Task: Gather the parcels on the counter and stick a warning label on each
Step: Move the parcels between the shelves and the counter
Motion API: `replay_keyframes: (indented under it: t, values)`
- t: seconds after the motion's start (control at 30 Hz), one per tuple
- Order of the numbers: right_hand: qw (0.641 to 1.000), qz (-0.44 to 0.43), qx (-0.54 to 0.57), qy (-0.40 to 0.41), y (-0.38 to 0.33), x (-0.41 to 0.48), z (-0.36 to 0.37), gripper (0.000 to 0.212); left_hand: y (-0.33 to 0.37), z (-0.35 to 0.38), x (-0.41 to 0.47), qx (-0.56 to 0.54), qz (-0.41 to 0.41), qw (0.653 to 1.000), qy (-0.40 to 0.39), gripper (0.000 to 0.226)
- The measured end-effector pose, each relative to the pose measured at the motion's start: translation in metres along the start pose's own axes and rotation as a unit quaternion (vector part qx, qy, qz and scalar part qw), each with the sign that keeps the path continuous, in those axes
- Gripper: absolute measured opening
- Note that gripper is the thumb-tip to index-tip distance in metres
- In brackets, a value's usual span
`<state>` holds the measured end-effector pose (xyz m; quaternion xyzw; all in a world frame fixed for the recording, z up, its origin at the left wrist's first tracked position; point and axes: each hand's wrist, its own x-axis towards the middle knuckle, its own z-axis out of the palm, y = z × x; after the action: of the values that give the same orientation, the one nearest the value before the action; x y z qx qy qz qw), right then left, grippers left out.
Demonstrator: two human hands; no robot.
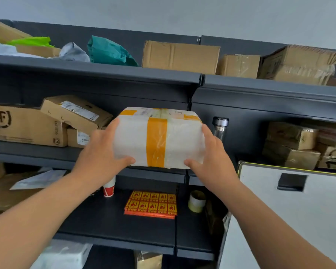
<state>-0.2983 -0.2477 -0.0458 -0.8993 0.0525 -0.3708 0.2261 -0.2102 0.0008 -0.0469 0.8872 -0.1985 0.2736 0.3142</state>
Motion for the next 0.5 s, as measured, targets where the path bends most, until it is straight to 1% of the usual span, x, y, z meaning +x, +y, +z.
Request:
replay_keyframes:
  t: [0.13,0.23,0.33,0.5]
  values:
    - [0.999,0.003,0.005,0.049,0.002,-0.040,-0.029,0.097,0.023,-0.005,-0.026,-0.020,0.037,0.999,0.020,0.105]
    - [0.996,0.017,-0.015,0.088,0.000,-0.070,-0.054,0.096,0.042,-0.008,-0.044,-0.048,0.074,0.996,0.025,0.104]
    - [0.993,0.046,-0.035,0.104,-0.006,-0.103,-0.078,0.095,0.058,-0.012,-0.062,-0.063,0.109,0.992,0.007,0.102]
    - [0.985,0.104,-0.089,0.107,-0.011,-0.163,-0.109,0.094,0.078,-0.005,-0.100,-0.085,0.134,0.986,-0.050,0.100]
